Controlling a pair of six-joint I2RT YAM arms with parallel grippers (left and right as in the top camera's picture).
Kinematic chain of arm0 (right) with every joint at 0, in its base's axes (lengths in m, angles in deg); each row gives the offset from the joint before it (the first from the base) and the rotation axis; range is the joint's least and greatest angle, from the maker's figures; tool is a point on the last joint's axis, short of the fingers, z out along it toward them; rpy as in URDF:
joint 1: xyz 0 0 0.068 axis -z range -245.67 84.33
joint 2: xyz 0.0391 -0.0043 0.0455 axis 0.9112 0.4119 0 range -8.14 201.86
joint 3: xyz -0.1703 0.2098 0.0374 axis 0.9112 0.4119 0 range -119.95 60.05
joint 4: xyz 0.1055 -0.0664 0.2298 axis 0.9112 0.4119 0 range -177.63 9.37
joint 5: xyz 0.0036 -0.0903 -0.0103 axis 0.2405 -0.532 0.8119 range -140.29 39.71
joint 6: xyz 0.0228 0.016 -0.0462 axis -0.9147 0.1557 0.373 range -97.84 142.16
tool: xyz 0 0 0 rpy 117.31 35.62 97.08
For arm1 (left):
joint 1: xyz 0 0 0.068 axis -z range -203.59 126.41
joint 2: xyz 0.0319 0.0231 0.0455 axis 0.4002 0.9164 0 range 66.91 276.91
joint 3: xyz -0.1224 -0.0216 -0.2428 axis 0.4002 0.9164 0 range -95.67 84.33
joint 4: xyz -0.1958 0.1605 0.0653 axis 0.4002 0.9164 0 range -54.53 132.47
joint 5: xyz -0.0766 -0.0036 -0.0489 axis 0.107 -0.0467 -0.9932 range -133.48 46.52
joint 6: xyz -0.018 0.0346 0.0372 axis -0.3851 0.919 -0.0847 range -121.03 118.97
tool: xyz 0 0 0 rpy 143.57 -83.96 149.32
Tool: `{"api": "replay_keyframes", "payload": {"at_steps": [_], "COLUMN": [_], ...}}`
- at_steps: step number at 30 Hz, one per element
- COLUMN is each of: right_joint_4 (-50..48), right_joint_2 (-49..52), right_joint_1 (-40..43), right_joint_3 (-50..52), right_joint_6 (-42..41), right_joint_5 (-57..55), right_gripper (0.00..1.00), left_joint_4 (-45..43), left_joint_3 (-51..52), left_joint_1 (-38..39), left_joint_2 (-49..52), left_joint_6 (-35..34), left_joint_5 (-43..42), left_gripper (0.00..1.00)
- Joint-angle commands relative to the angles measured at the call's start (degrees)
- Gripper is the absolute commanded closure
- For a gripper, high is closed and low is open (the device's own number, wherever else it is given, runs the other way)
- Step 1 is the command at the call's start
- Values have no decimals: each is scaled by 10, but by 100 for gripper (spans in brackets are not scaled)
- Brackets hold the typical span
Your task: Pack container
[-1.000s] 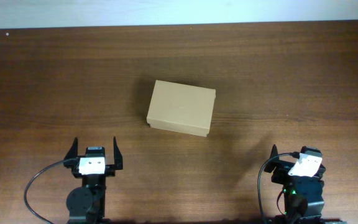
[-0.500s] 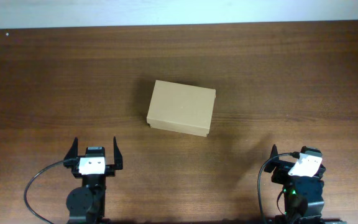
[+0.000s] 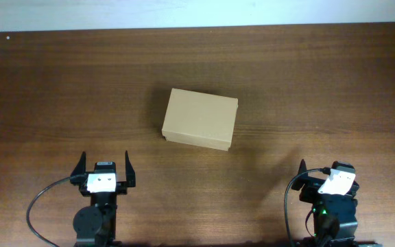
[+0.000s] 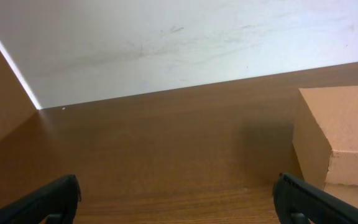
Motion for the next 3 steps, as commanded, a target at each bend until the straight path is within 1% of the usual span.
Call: {"api": "replay_keyframes", "payload": {"at_steps": [1, 3], "right_joint_4": [-1, -1], "right_joint_2": [-4, -4], "right_joint_1": [4, 4], "right_joint_3": [5, 5], "right_joint_6": [1, 1], "right_joint_5": [-2, -2], "right_gripper": [1, 1], "left_joint_4": [4, 4], "left_joint_3": [0, 0], "left_joint_1": [-3, -3], "left_joint_2": [-1, -1], "left_joint_6": [5, 5], "left_joint_5": [2, 2], "left_gripper": [1, 1]}}
